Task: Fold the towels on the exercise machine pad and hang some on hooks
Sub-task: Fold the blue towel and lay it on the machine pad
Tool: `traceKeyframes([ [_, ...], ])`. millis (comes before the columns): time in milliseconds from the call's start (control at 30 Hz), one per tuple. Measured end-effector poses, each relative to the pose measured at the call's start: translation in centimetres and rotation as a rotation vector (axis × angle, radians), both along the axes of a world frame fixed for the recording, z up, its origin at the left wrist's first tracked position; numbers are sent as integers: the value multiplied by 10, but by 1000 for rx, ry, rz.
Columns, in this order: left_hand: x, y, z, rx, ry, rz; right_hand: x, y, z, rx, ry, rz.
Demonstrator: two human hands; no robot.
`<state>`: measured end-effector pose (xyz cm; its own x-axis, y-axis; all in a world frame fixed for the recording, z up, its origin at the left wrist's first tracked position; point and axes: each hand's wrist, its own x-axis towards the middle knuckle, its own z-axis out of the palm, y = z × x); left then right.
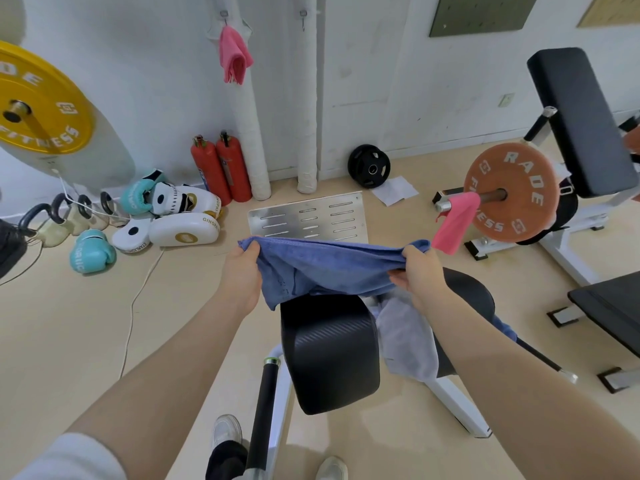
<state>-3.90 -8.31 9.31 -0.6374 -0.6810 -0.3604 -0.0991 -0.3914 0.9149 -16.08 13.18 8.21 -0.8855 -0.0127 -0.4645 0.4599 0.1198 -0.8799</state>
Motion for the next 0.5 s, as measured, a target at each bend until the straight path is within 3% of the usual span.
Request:
traceKeyframes([
  [200,7,8,7,-39,-29,44,1,4,4,35,-68,-78],
  [267,10,11,8,-55,-18,46,5,8,3,51,5,-57],
  [400,14,20,12,-94,13,60,4,25,-2,462,266,26],
  [467,16,25,14,-138,13,69,4,33,-1,491,302,15],
  [500,18,27,14,-148,10,77,4,35,-1,406,274,-22],
])
